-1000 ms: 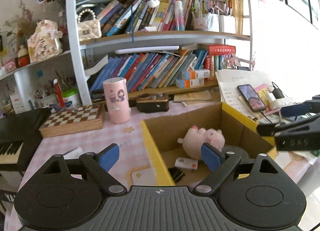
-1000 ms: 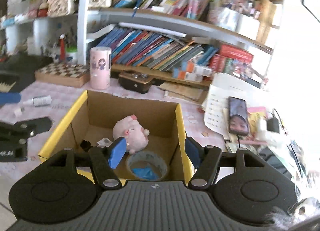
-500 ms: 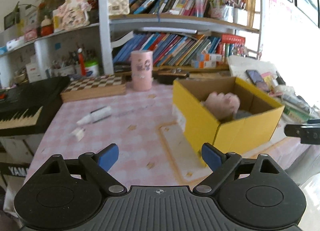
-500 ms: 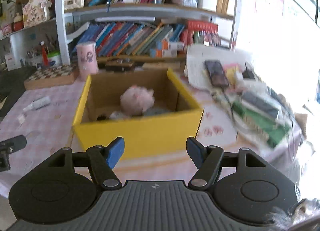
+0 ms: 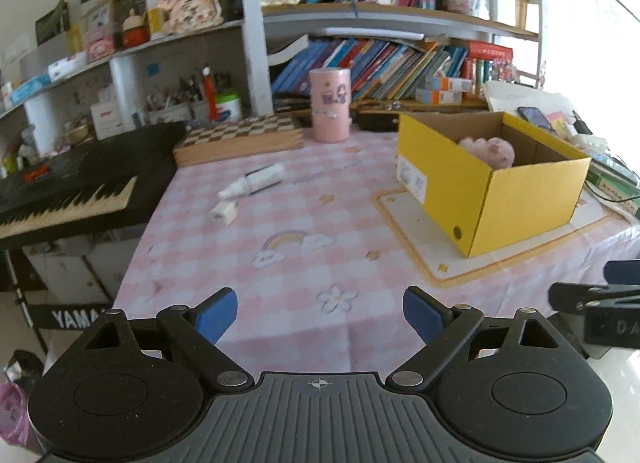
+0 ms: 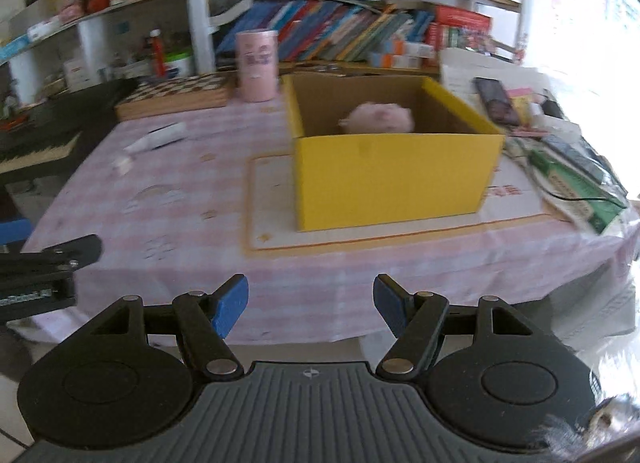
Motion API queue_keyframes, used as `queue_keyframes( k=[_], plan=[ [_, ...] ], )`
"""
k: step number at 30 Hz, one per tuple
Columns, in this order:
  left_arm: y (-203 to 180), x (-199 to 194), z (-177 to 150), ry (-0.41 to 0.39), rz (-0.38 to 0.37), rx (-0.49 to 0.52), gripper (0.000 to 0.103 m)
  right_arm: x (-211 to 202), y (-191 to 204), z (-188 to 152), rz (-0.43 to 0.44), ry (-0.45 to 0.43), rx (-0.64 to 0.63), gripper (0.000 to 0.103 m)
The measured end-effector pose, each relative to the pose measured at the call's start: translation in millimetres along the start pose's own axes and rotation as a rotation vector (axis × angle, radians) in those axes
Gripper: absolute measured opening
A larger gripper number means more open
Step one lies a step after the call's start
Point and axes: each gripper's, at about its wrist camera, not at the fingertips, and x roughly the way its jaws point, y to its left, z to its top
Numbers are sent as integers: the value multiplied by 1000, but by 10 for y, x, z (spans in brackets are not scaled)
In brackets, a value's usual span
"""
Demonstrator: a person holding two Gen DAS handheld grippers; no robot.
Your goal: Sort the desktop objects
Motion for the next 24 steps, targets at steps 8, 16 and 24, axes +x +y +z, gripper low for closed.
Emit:
queue_keyframes(
  k=[8,16,24],
  plan=[
    [272,-138,-179,37,32,-20,92,-17,452,-116,91,26,-55,67],
    [520,-255,-243,26,61,-51,92,-38,722,-118,132,15,-85,67],
    [626,-289,-236,2,48,-44,92,-60,863,-83,131,-7,-102,67]
  ],
)
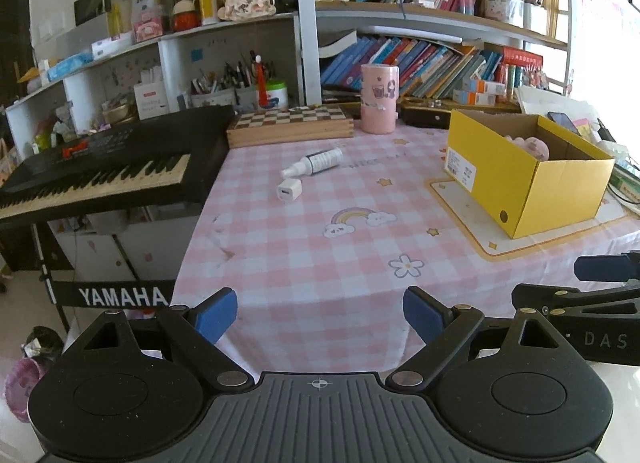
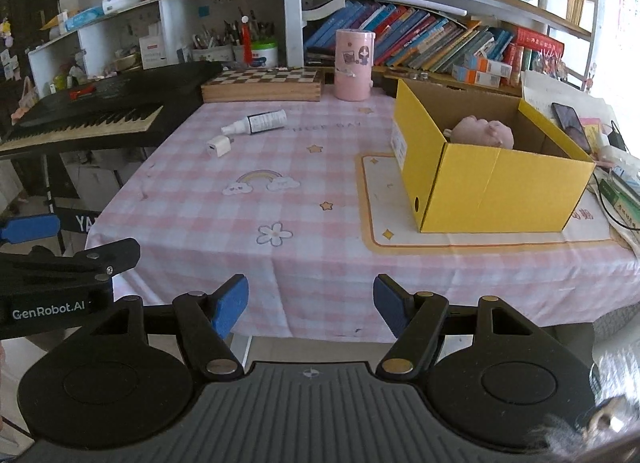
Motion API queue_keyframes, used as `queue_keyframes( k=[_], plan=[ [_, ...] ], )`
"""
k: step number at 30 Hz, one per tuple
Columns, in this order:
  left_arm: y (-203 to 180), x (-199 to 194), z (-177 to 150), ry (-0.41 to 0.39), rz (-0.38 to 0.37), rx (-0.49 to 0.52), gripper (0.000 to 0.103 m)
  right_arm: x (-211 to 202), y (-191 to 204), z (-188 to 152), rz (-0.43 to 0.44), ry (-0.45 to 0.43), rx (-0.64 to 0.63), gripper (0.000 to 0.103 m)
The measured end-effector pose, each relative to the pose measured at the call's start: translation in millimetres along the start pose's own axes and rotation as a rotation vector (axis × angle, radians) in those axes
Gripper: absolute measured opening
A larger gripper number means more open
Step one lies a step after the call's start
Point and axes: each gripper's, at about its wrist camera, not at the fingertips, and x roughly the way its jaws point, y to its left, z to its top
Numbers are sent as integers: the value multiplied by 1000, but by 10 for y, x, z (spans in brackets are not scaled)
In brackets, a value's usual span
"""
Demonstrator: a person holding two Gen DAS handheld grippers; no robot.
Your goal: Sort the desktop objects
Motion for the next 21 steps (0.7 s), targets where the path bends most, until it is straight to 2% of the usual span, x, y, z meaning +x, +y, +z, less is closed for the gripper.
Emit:
queue_keyframes(
  k=[21],
  plan=[
    [137,132,22,10,-33,31,92,116,144,83,-10,-4,11,68]
  ],
)
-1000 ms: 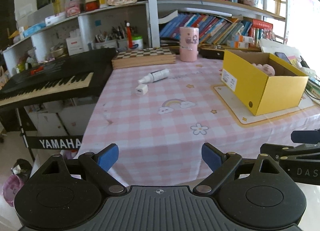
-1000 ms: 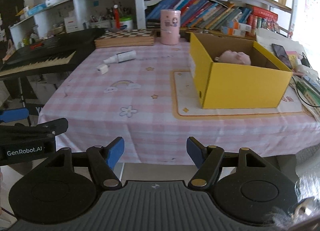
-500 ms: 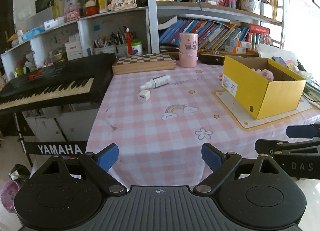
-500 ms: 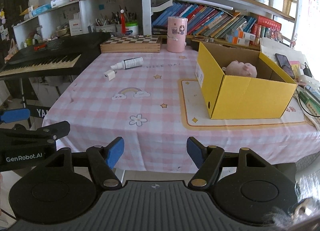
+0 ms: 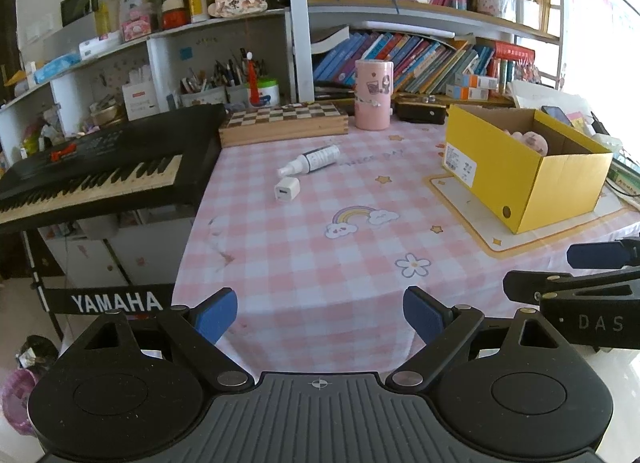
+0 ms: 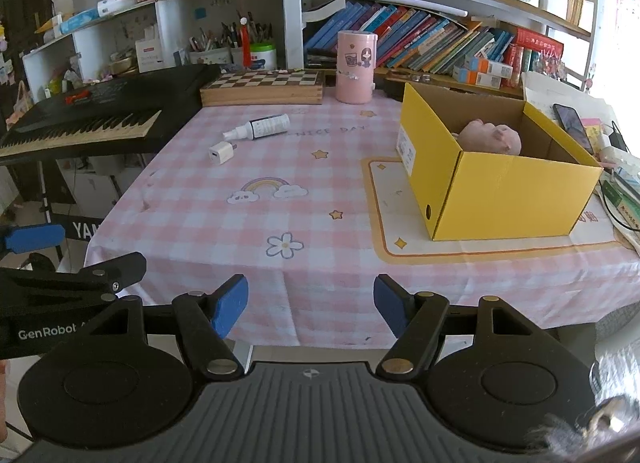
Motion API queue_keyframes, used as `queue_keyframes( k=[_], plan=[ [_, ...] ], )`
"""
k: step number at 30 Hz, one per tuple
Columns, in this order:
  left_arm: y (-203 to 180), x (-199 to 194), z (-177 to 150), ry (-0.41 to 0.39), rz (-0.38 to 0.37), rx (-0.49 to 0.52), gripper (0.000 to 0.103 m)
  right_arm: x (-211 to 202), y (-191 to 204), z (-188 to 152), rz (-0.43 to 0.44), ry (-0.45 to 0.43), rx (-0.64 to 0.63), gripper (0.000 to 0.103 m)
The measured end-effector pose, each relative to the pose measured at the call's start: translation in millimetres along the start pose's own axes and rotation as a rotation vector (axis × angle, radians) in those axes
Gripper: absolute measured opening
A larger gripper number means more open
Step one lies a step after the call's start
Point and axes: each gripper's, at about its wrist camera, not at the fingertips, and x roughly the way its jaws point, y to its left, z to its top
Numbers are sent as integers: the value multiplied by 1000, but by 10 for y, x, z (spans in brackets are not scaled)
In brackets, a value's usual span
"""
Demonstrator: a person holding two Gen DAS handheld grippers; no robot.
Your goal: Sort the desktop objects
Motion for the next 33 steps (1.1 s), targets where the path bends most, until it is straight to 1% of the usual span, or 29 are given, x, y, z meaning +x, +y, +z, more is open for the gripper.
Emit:
queue_keyframes(
  k=[7,11,15,20,31,33],
  plan=[
    [10,165,75,21,8,1,92,185,-2,111,26,10,-7,68],
    [33,329,147,37,16,-7,92,381,-25,226,44,25,-15,68],
    [48,513,267,55,32,-20,92,625,-70,390,70,53,-22,68],
    [62,793,414,93,49,-52,92,910,-135,630,92,62,-43,68],
    [75,1294,817,108,110,-114,90,1503,-305,1149,171,74,-73,68],
    [88,1392,885,111,115,-129,86,1611,-337,1247,186,77,-76,68]
  ],
)
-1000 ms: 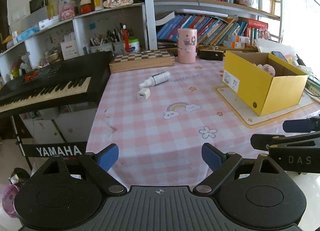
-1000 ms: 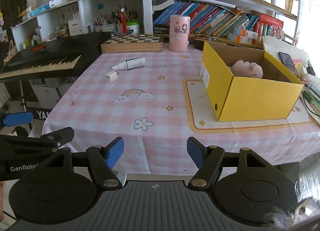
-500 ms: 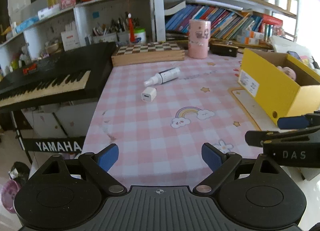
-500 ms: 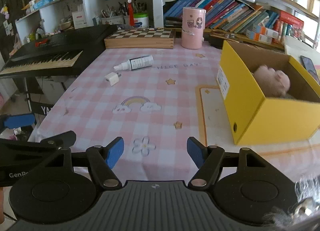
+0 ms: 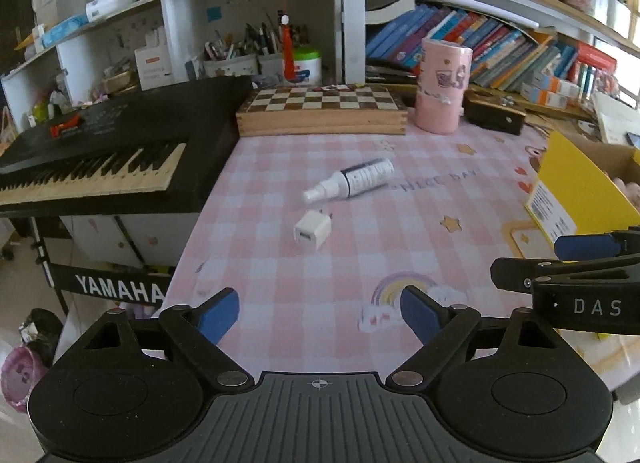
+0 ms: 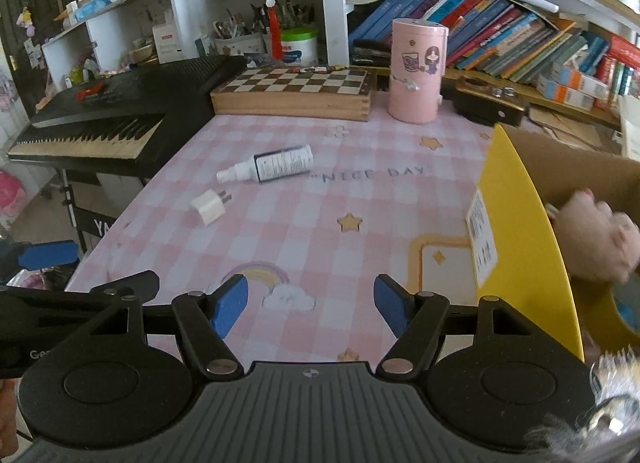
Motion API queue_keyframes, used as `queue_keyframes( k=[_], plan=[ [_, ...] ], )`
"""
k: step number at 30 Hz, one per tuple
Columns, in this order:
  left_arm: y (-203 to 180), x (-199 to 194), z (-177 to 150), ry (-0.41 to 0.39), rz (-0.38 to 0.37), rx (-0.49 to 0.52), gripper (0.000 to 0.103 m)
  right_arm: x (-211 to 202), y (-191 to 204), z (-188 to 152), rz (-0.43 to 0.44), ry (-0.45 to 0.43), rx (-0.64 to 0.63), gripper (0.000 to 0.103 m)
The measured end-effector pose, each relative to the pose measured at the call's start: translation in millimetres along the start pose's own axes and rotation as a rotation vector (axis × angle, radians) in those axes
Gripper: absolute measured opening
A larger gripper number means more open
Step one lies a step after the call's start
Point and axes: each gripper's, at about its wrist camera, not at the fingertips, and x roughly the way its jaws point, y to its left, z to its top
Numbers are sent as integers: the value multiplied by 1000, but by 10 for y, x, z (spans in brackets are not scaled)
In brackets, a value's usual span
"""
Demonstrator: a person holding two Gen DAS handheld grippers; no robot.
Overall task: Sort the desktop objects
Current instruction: 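Move the left tool to the white plug while the right tool approaches the spray bottle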
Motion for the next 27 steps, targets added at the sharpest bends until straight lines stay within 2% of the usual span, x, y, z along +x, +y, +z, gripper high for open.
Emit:
queue_keyframes(
  k=[5,17,20,23,25,27],
  plan=[
    [-8,229,183,4,24,-35,73,189,-132,206,32,-4,-13,68],
    [-97,980,416,45,73,-47,71,686,-290,696,72,6,-94,68],
    [-82,1138,453,56,67,-74,64,805,-280,787,85,16,-123,68],
    [-56,1280,473,80,82,-88,63,913,-258,867,101,23,-156,68],
    [-31,1337,487,89,85,-104,61,979,-239,916,110,26,-177,68],
    [-18,1379,498,94,78,-112,52,1053,-212,966,120,31,-204,69]
  ],
)
